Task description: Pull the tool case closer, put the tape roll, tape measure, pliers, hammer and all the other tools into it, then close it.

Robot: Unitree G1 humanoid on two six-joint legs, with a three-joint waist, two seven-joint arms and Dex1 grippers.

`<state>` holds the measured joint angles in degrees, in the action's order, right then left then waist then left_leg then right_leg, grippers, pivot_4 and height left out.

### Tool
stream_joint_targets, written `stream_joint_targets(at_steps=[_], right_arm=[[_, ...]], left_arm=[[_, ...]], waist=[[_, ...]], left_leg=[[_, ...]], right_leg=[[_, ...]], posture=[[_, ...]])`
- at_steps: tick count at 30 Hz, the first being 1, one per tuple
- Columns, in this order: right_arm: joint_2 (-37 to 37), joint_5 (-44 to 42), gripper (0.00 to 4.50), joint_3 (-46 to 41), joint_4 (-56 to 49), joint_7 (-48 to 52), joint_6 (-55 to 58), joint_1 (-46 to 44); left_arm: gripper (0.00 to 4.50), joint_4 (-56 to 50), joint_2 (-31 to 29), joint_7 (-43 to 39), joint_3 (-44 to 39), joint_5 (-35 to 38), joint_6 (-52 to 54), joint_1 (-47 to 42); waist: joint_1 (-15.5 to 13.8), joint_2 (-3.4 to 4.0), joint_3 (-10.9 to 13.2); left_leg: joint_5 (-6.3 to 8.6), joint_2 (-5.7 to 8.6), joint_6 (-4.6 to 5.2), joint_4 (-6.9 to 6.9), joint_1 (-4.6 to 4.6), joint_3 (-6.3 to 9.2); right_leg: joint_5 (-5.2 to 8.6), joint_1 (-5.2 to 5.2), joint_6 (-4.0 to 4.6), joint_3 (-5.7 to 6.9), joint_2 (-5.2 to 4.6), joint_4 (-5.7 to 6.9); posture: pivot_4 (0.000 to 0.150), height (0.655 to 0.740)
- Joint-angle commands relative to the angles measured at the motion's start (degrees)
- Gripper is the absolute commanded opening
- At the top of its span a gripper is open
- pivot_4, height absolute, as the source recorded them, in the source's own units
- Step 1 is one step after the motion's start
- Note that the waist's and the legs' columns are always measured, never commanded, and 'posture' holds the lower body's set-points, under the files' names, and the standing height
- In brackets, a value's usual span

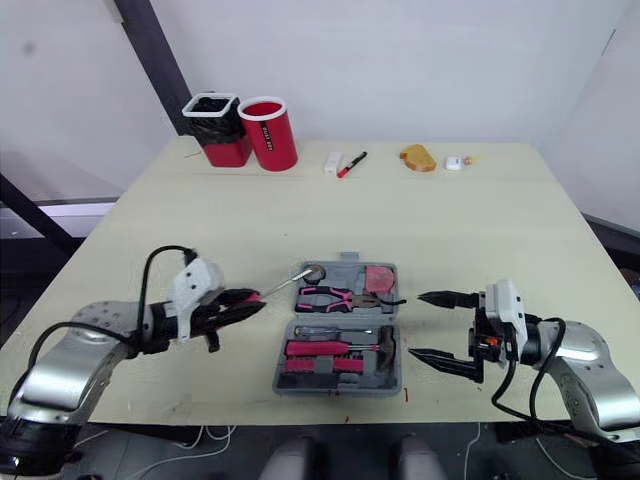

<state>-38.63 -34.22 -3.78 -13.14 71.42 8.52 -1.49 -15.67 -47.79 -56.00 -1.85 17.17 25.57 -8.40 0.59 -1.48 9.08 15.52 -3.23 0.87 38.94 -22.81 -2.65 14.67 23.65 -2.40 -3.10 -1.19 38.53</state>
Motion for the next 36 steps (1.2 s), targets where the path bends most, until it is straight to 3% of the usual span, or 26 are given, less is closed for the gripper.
stream_joint_targets(at_steps=[1,10,15,27,36], right_arm=[[-0.6,-1.0,4.50,-2.3,-1.6,0.1,-0.8,0.2],[-0.3,0.5,4.50,-3.3,-0.9,-0.7,-2.9,1.9],[-0.2,0.9,4.50,-3.4,-1.0,-0.9,-3.7,2.7],[-0.7,1.0,4.50,-3.4,-0.7,0.1,-4.3,5.3],[-1.3,1.5,4.50,-3.2,0.3,1.2,-4.3,4.8]], left_arm=[[0.57,-2.1,-0.5,-4.1,3.7,0.7,-1.0,-3.5],[0.57,-6.0,2.3,-7.9,16.4,-0.6,3.1,-10.8],[0.57,-9.8,0.6,-9.9,23.2,-3.3,6.7,-11.5],[0.57,-13.6,2.3,-7.0,33.4,-7.4,21.4,-14.7],[0.57,-11.3,5.1,-5.2,36.7,-8.8,23.6,-17.8]], waist=[[0.0,0.00,0.0],[0.1,-0.01,0.0],[0.1,0.00,0.0],[0.0,-0.01,0.0],[0.0,0.00,0.0]], left_leg=[[0.00,0.00,0.00,0.00,0.00,-0.01],[0.00,-0.01,0.00,-0.02,-0.01,0.02],[0.00,0.00,0.01,-0.02,0.00,0.02],[0.00,0.00,0.01,-0.01,0.01,0.04],[0.00,0.00,0.01,-0.01,0.02,0.06]], right_leg=[[-0.04,0.00,-0.07,-0.01,0.01,0.00],[-0.07,0.00,-0.13,-0.04,0.09,-0.01],[-0.06,0.00,-0.13,-0.07,0.11,-0.01],[-0.05,0.00,-0.13,-0.06,0.13,-0.01],[-0.06,0.00,-0.13,-0.08,0.15,-0.01]], posture=[[0.150,0.7400],[0.150,0.7400],[0.150,0.7400],[0.150,0.7400],[0.150,0.7400]])
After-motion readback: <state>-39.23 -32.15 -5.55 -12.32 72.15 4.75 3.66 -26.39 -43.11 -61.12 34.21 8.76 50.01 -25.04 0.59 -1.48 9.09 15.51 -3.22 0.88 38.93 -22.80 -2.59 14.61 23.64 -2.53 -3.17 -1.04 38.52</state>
